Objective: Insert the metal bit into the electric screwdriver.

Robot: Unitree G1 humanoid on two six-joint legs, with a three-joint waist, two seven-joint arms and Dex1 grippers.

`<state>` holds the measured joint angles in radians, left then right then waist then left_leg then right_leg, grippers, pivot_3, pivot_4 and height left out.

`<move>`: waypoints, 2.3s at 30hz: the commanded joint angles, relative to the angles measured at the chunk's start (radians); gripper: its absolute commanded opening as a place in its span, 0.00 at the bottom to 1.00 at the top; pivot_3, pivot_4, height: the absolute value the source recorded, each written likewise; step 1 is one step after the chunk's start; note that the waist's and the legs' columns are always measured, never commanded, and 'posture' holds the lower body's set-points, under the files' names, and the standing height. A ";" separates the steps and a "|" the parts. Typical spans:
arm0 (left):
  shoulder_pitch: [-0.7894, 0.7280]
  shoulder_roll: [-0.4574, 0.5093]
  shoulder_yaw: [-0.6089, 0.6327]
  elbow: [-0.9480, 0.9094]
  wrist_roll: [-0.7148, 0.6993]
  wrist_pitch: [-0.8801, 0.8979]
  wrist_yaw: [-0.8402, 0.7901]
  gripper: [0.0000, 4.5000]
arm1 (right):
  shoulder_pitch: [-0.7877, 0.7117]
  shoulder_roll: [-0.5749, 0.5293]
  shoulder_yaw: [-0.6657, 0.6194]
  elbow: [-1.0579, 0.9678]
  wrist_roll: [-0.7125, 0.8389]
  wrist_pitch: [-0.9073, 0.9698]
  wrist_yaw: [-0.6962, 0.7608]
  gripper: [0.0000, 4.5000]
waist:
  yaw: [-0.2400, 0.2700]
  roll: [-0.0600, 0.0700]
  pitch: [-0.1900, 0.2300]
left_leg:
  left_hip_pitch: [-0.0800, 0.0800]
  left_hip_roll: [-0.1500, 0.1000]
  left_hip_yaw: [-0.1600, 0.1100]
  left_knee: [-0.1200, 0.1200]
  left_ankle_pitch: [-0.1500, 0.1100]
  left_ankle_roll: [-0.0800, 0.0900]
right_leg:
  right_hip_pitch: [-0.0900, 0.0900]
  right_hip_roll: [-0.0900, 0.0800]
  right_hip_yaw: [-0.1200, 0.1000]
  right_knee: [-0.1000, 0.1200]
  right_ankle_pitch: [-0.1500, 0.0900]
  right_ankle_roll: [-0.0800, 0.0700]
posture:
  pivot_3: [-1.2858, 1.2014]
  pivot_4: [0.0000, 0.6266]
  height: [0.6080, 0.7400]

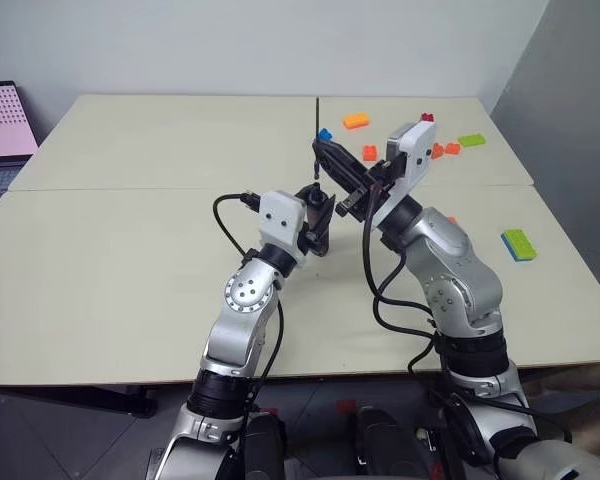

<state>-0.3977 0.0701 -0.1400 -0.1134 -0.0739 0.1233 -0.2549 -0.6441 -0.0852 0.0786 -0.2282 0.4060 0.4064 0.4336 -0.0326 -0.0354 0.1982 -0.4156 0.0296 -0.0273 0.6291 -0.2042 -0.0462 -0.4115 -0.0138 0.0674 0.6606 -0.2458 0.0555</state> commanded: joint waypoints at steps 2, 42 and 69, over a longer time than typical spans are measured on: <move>-0.001 -0.002 -0.003 -0.037 0.002 -0.005 -0.002 0.36 | 0.004 0.011 0.012 -0.028 -0.015 -0.048 0.000 0.00 | 0.000 0.000 0.000 | 0.000 0.000 0.000 0.000 0.000 0.000 | 0.000 0.000 0.000 0.000 0.000 0.000 | 0.52 0.24 1.00; -0.008 0.002 0.000 -0.033 0.001 0.004 -0.001 0.36 | 0.070 0.020 0.068 0.034 -0.157 -0.142 -0.014 0.00 | 0.000 0.000 0.000 | 0.000 0.000 0.000 0.000 0.000 0.000 | 0.000 0.000 0.000 0.000 0.000 0.000 | 0.52 0.24 1.00; -0.021 -0.002 0.002 -0.027 -0.001 0.006 0.000 0.36 | 0.046 -0.050 -0.033 -0.088 -0.046 0.079 -0.021 0.55 | 0.000 0.000 -0.001 | 0.000 0.000 0.000 -0.001 0.000 0.000 | 0.000 0.000 0.000 -0.002 0.000 0.000 | 0.52 0.24 1.00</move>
<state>-0.4030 0.0730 -0.1408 -0.1141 -0.0745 0.1335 -0.2546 -0.5696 -0.1200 0.0877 -0.2467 0.3265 0.4750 0.4129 -0.0324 -0.0350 0.1973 -0.4156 0.0296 -0.0273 0.6284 -0.2042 -0.0462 -0.4112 -0.0138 0.0673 0.6590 -0.2460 0.0555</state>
